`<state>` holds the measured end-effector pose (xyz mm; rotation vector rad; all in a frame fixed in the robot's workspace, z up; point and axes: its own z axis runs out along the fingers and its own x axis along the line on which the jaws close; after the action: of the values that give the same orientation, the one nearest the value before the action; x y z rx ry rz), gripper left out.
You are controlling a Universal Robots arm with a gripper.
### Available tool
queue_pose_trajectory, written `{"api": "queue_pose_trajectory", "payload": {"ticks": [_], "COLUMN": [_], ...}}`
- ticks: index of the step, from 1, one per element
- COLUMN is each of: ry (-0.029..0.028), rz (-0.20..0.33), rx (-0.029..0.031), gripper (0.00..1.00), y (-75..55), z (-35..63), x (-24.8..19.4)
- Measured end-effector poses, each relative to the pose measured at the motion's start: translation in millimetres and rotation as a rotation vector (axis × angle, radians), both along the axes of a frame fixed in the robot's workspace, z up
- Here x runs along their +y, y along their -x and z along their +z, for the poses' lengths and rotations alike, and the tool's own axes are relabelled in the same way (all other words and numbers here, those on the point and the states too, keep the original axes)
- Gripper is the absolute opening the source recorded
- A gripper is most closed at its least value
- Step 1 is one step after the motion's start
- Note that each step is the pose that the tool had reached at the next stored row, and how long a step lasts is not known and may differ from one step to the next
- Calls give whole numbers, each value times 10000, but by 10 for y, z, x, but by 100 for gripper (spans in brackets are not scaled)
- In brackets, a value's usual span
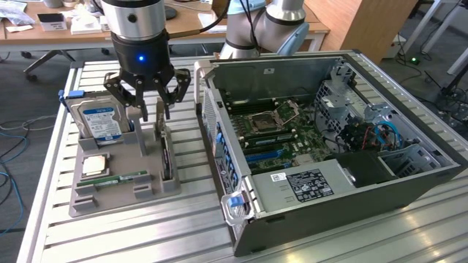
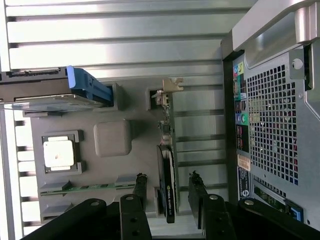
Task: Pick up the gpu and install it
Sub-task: 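Pick up the gpu and move the gpu toward the slot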
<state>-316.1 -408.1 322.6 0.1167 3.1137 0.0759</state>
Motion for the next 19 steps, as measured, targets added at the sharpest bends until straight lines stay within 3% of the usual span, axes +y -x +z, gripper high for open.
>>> {"api": "queue_pose_trajectory", "payload": {"ticks": [19], "ry": [0], "rz": [0], "rx": [0], "gripper": [47], "y": [0], "z": [-155], "x": [0]}}
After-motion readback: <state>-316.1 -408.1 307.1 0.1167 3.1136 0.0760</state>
